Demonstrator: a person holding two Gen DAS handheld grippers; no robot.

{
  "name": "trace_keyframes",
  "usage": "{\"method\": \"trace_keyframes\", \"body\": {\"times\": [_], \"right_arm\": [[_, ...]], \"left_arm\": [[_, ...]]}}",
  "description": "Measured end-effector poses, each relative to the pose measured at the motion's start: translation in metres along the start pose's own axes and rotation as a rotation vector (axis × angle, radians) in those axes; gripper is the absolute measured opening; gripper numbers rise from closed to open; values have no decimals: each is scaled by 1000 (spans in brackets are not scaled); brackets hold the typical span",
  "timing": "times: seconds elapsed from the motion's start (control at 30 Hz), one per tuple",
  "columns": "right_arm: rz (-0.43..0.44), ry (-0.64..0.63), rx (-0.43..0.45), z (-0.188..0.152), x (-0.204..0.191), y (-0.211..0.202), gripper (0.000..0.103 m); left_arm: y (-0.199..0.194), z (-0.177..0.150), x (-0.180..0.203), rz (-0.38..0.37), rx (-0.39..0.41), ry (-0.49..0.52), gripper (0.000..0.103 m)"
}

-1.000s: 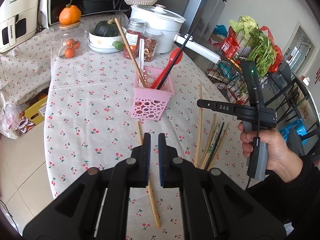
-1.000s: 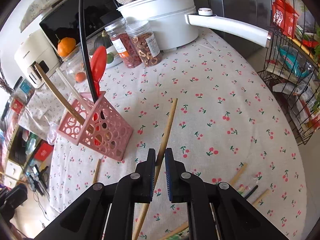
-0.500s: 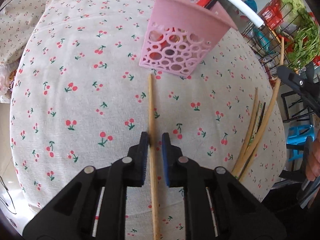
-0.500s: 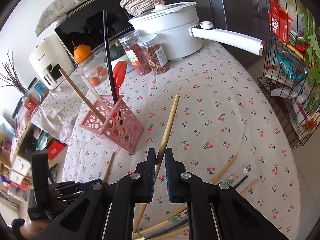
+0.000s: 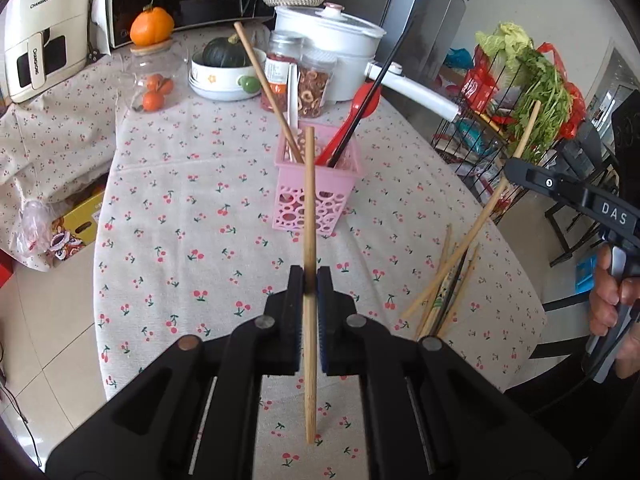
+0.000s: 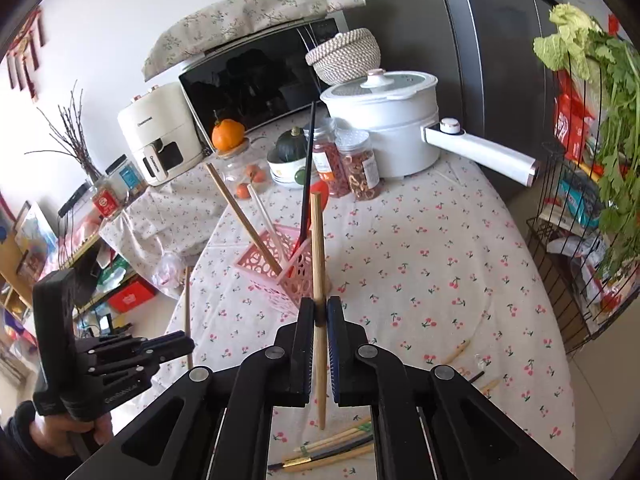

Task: Organize utensils
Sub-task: 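Insert the wooden chopstick into the pink basket and open the left tool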

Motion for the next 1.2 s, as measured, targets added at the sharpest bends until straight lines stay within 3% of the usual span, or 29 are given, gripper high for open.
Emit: {"method": "trace_keyframes", "body": {"times": [0.43, 0.63, 0.83, 1.2], "right_arm": [[34, -30, 220, 58, -19, -61, 6], [58, -11, 277, 83, -28, -64, 6], [75, 12, 287, 97, -33, -47, 6], [43, 37, 251, 104, -25, -8, 6]], "left_arm": [[-75, 89, 15, 3, 374, 54, 7], [-80, 118, 17, 16, 469, 61, 7], [-56, 128, 16, 50, 468, 98, 7], [11, 127, -6, 76, 323, 60, 7]]}}
Point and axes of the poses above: each gripper's, at about its wrist camera, not at the fingertips, and y roughly the way its jaws point, x to its right, z to its top, the point moved 9 cm from there along y, roughly the way its jaws point, and after that the axes turned 3 degrees about -z, right-handed, at the moved point
